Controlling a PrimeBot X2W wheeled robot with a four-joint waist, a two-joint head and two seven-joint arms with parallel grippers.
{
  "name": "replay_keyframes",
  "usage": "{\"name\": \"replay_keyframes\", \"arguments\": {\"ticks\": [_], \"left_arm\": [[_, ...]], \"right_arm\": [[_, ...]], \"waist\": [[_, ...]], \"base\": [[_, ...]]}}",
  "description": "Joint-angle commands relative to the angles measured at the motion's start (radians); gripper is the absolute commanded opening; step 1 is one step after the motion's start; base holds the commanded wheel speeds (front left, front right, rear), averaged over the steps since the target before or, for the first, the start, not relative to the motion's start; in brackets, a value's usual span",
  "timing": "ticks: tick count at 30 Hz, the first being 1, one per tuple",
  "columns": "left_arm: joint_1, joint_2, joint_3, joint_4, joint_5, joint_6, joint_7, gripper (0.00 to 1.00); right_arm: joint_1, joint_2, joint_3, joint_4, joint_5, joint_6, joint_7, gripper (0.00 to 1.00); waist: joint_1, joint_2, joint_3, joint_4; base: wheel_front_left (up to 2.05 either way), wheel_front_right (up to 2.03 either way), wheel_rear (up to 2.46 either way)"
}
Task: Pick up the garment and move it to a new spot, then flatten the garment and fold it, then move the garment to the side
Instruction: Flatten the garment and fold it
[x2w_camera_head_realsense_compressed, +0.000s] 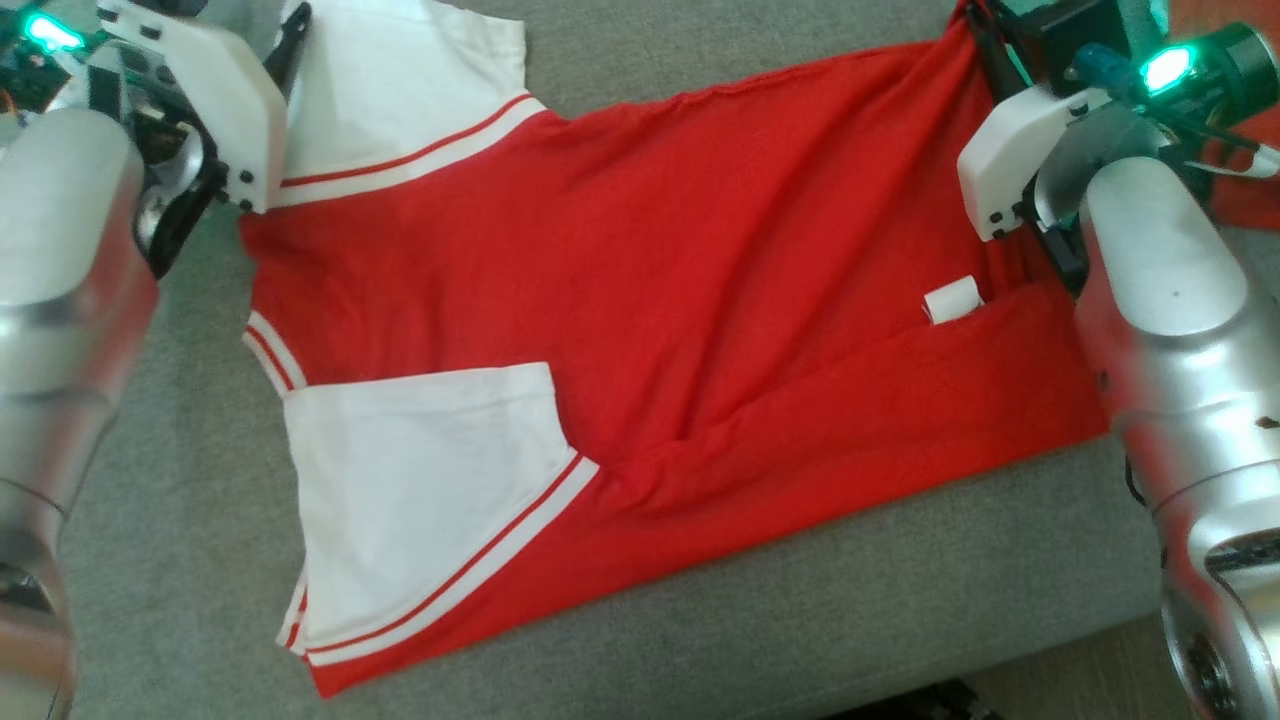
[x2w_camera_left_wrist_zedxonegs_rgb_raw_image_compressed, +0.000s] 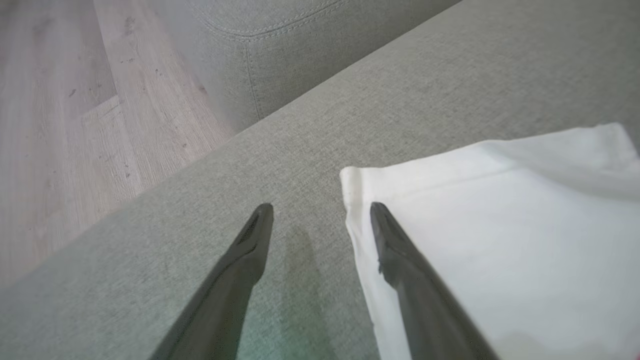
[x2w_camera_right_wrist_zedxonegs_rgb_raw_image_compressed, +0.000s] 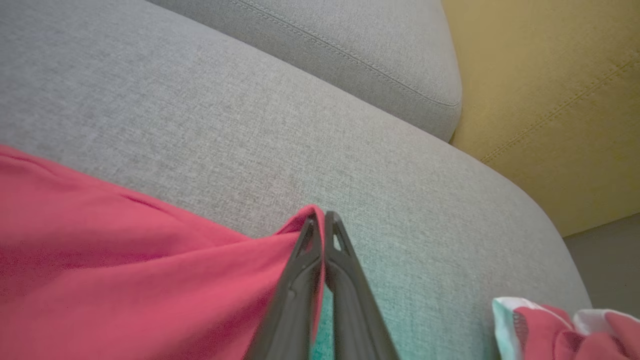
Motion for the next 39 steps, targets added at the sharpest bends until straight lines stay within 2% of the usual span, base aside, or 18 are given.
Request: {"name": "replay_keyframes", "arguments": {"ticks": [1, 8, 9, 11, 12, 16, 19, 25, 30, 34, 39], "left_arm": [[-0.062, 0.038, 0.03, -0.01, -0.017, 0.003, 0.002, 1.0], [-0.092, 0.032, 0.006, 0.019, -0.048, 0.002, 0.029, 1.0], [-0.092, 0.029, -0.001, 0.019, -0.059, 0.002, 0.039, 0.83], [-0.087, 0.027, -0.02, 0.01, -0.086, 0.002, 0.061, 0.07], [-0.084, 0.03, -0.035, 0.0, -0.1, 0.002, 0.072, 0.0], [-0.096, 0.064, -0.085, -0.048, -0.121, 0.002, 0.038, 0.0], [-0.124, 0.085, -0.1, -0.067, -0.104, 0.002, -0.063, 0.0], [-0.161, 0.069, -0.083, -0.072, -0.104, 0.002, -0.236, 0.0], [-0.148, 0.068, -0.094, -0.121, -0.138, 0.002, -0.296, 0.0], [-0.091, 0.104, -0.113, -0.211, -0.191, 0.002, -0.335, 0.0], [0.034, 0.192, -0.13, -0.357, -0.25, 0.002, -0.361, 0.0]], "right_arm": [[-0.02, 0.014, 0.009, -0.017, 0.017, 0.004, -0.019, 0.0], [-0.02, 0.011, 0.028, 0.015, 0.053, 0.004, -0.048, 0.0], [-0.021, 0.011, 0.032, 0.019, 0.056, 0.004, -0.05, 0.0], [-0.023, 0.011, 0.037, 0.028, 0.064, 0.004, -0.055, 0.0], [-0.025, 0.01, 0.038, 0.033, 0.068, 0.004, -0.057, 0.0], [-0.032, 0.012, 0.027, 0.051, 0.115, 0.004, -0.068, 0.0], [-0.038, 0.014, 0.014, 0.071, 0.187, 0.004, -0.073, 0.0], [-0.052, -0.021, 0.016, 0.068, 0.365, 0.004, -0.086, 0.0], [-0.023, -0.077, 0.041, 0.033, 0.475, 0.004, -0.091, 0.0], [0.047, -0.136, 0.075, -0.021, 0.563, 0.004, -0.097, 0.0], [0.175, -0.193, 0.098, -0.108, 0.651, 0.004, -0.115, 0.0]], "waist": [[-0.0001, 0.0, 0.011, -0.009], [-0.0001, 0.0, 0.036, -0.029], [-0.0001, 0.0, 0.038, -0.031], [-0.0001, 0.0, 0.038, -0.035], [-0.0001, 0.0, 0.037, -0.036], [-0.0001, 0.0, 0.027, -0.031], [-0.0001, 0.0, 0.015, -0.016], [-0.0001, 0.0, -0.015, 0.03], [-0.0001, 0.0, -0.044, 0.065], [-0.0001, 0.0, -0.085, 0.089], [-0.0001, 0.0, -0.142, 0.107]], "base": [[0.0, 0.0, 0.0], [0.0, 0.0, 0.0], [0.0, 0.0, 0.0], [0.0, 0.0, 0.0], [0.0, 0.0, 0.0], [0.0, 0.0, 0.0], [0.0, 0.0, 0.0], [0.0, 0.0, 0.0], [0.0, 0.0, 0.0], [0.0, 0.0, 0.0], [0.0, 0.0, 0.0]]}}
